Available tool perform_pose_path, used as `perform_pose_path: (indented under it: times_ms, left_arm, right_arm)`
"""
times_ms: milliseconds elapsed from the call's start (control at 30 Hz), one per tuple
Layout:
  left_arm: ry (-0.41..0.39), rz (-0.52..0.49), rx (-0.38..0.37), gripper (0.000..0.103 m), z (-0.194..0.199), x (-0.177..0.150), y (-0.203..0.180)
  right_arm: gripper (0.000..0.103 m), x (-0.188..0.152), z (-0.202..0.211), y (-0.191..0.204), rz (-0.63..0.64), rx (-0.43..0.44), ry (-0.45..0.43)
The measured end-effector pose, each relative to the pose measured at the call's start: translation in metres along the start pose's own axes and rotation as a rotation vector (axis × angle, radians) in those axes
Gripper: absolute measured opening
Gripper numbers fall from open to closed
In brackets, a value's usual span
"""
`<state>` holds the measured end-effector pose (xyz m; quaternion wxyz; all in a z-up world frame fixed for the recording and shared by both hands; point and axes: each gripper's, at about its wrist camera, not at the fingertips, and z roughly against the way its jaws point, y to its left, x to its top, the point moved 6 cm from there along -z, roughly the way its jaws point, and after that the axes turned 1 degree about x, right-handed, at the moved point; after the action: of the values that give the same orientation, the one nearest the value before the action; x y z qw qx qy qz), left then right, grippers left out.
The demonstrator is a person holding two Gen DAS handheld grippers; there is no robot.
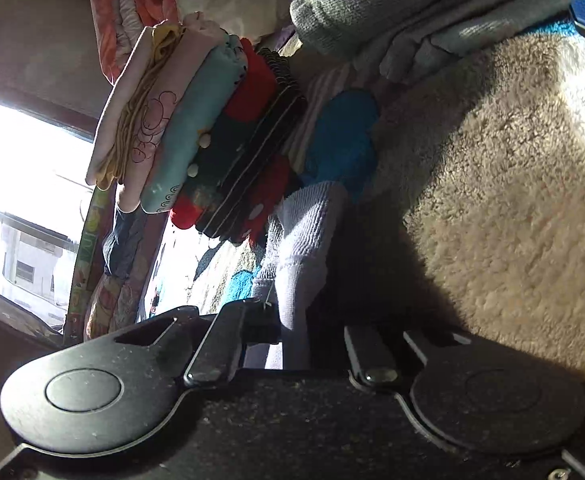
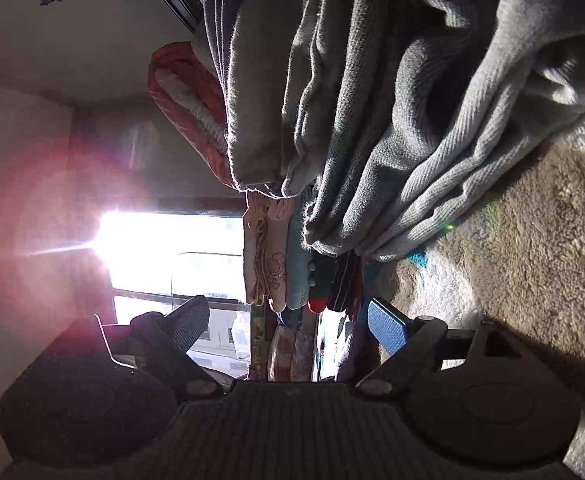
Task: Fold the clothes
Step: 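Lift the cuff with the left tool and fold the sleeve across the cream body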
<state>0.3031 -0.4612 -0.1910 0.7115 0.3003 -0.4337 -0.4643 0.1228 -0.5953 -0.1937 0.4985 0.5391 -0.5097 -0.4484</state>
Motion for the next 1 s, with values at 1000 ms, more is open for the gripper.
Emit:
perform_pose_path:
  times_ms: [1000]
  left_arm:
    - [-0.169,0.918,-0.322,0.004,0.091,-0.165,0.311]
  right_arm:
    - [0.070,-0.360,-0.065,0.063,1.317,-0.259,0.650]
